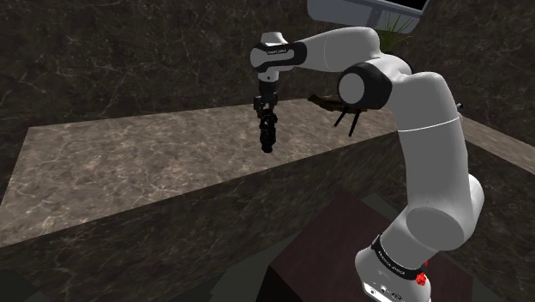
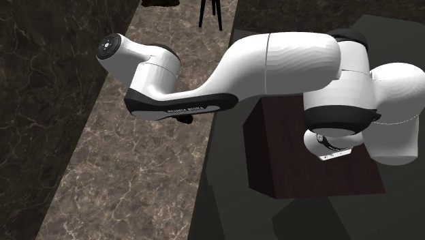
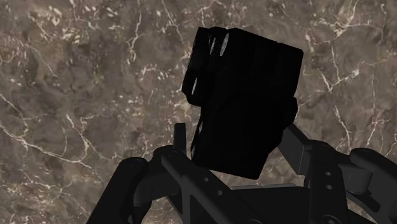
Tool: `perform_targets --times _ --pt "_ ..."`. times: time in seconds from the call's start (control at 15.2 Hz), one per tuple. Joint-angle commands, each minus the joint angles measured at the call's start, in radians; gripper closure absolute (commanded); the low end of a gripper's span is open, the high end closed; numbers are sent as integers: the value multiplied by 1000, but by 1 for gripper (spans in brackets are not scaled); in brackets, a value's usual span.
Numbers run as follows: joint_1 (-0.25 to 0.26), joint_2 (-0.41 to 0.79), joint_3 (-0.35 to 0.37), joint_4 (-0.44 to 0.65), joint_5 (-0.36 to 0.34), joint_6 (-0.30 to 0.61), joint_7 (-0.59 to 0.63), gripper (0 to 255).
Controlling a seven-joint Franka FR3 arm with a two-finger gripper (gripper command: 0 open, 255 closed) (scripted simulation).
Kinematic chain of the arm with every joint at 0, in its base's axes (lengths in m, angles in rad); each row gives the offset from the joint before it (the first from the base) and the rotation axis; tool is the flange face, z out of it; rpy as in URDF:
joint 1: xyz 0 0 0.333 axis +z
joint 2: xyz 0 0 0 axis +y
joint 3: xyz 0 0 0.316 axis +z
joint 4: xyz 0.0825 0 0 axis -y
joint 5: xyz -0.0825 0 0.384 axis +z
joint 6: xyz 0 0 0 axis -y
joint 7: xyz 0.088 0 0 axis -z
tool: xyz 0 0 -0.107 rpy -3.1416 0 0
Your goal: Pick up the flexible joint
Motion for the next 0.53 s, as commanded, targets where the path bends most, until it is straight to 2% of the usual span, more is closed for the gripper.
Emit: perform_targets --times 0.0,0.26,0.46 --pt "0 1 0 0 0 0 0 255" --pt "-1 1 0 -2 0 2 -1 255" --pt "-1 -8 -1 23 -1 -32 0 255"
